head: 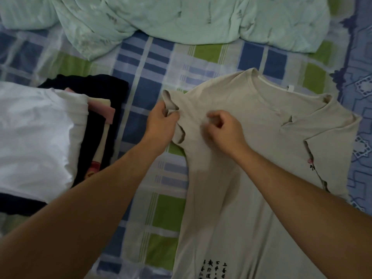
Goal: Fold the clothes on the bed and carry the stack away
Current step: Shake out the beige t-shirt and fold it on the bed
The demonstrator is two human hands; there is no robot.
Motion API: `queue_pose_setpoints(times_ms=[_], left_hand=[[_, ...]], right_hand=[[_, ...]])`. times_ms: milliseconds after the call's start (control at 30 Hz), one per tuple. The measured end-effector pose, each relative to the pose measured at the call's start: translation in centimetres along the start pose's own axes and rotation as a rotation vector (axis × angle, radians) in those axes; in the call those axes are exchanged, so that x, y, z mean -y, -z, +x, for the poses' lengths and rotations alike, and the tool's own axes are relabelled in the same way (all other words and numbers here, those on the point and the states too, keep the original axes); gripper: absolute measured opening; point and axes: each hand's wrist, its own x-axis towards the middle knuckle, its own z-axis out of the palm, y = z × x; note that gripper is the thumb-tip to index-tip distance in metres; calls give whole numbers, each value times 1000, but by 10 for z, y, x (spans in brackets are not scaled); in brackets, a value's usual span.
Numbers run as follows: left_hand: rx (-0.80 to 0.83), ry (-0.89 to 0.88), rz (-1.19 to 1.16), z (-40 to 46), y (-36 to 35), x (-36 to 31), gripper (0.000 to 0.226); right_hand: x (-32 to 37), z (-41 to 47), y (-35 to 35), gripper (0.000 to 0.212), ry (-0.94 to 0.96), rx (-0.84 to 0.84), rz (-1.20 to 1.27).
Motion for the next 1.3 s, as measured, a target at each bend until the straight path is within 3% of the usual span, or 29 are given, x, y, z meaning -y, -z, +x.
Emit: queue_pose_setpoints(times_ms=[100, 167, 300, 367, 433, 600, 700, 800, 1000, 1067, 1167, 1233, 1300], left_hand=[[22, -206, 22, -19, -16, -11, 13], [87, -286, 75, -35, -36, -12, 15], [294, -401, 285, -69, -77, 2, 45], [417, -419, 432, -79, -88, 9, 52], [430, -394, 570, -85, -89, 16, 52], [42, -602, 705, -88, -72, 35, 40], [112, -597, 774, -87, -62, 49, 57], [170, -597, 854, -89, -55, 67, 59], [131, -607, 927, -92, -51, 89, 63], [139, -593, 947, -90, -53, 90, 66], [140, -571, 982, -89, -53, 89, 70], [144, -573, 1001, -89, -53, 89, 73], [158, -564, 1013, -90, -52, 88, 76]], right_hand=[[13, 14, 6, 14, -258, -5, 458], [17, 22, 14, 32, -408, 101, 629], [10, 40, 44, 69, -569, 368, 915], [8, 48, 51, 67, -549, 336, 820], [10, 56, 52, 63, -505, 288, 659], [24, 69, 52, 34, -244, 167, 80], [38, 84, 45, 23, -131, 188, -80], [45, 103, 39, 24, -34, 159, -298], [23, 108, 48, 19, 44, -114, -249], [13, 90, 52, 36, -13, -98, -248], [2, 61, 60, 49, -67, 32, -441], [-4, 50, 69, 42, -85, 74, -548], [-8, 41, 80, 27, -100, -16, -552]])
